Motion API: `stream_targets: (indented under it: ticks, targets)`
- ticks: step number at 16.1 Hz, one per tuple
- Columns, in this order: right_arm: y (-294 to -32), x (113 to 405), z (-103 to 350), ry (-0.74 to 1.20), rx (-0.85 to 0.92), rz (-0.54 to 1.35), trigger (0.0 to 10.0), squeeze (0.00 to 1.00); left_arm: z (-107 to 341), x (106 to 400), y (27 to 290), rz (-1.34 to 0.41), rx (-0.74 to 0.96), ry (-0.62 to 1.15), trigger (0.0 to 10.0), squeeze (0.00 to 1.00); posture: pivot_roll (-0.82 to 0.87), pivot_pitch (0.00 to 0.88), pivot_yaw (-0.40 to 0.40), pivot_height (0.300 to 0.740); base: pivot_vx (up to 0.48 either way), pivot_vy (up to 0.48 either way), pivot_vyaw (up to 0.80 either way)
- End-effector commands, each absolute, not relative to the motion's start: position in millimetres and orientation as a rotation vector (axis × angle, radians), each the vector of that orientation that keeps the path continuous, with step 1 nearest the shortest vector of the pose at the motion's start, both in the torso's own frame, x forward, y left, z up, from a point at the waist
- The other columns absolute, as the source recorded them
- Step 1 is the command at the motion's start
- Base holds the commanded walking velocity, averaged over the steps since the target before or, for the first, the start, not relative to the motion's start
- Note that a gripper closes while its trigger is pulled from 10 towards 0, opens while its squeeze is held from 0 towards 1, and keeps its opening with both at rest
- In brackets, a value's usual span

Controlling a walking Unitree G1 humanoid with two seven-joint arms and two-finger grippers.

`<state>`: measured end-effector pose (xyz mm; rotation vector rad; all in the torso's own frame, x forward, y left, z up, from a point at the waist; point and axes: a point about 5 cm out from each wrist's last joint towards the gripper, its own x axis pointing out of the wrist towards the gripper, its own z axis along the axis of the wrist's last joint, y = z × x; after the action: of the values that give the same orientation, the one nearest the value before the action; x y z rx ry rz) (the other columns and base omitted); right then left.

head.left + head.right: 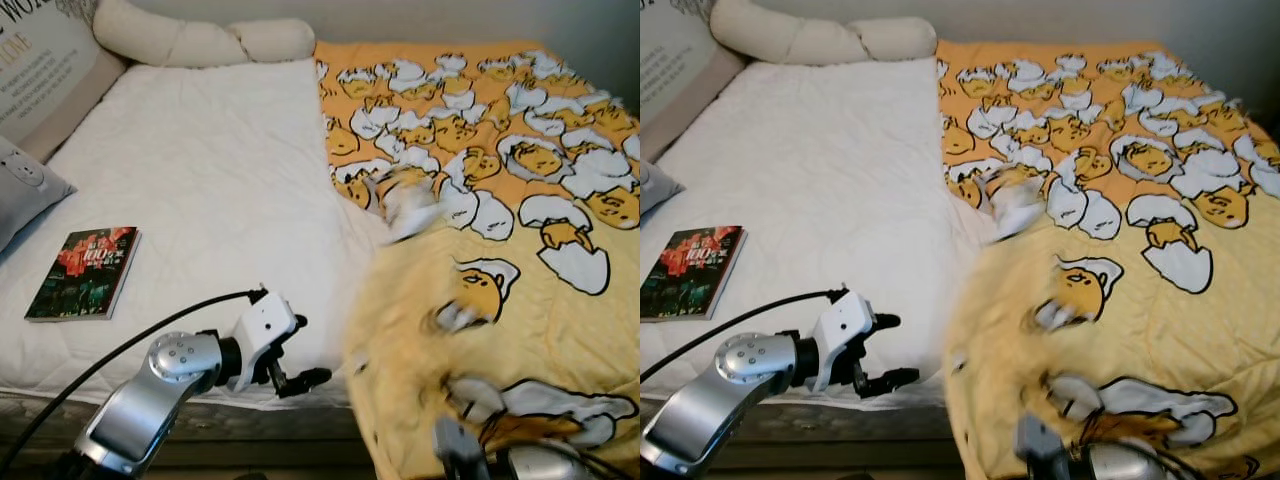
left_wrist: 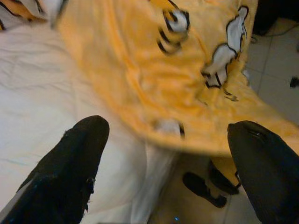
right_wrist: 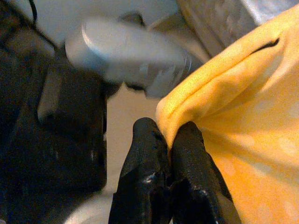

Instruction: Clean up the room

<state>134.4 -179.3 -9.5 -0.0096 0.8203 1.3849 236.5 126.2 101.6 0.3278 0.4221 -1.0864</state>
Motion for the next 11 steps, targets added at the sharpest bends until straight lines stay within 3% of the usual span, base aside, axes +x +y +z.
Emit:
stream_targets:
  ticks: [1, 3, 5, 11]
  targets:
    - [-179.5, 130.9, -14.3, 0.818, -0.049, 1.376, 9.5, 0.0, 100.8, 237.3, 125.2, -1.093, 0.336, 0.426, 10.0, 0.0, -0.01, 0.006, 0.049, 0.74, 0.0, 0.0, 0.0]
    - [-173.8, 125.6, -45.4, 0.833, -0.093, 1.175, 10.0, 1.0, 101.3, 237.8, 125.8, -1.1, 0.341, 0.425, 10.0, 0.0, -0.01, 0.007, 0.054, 0.74, 0.0, 0.0, 0.0]
    - [-181.1, 159.6, -45.5, 0.813, -0.08, 1.057, 10.0, 1.0, 101.3, 238.1, 128.3, -1.1, 0.348, 0.427, 10.0, 0.0, -0.01, 0.005, 0.057, 0.74, 0.0, 0.0, 0.0]
    - [-189.6, 198.1, -10.0, 0.595, -0.033, 1.026, 10.0, 1.0, 100.3, 243.0, 128.0, -1.079, 0.359, 0.421, 10.0, 0.0, -0.01, 0.007, 0.061, 0.74, 0.0, 0.0, 0.0]
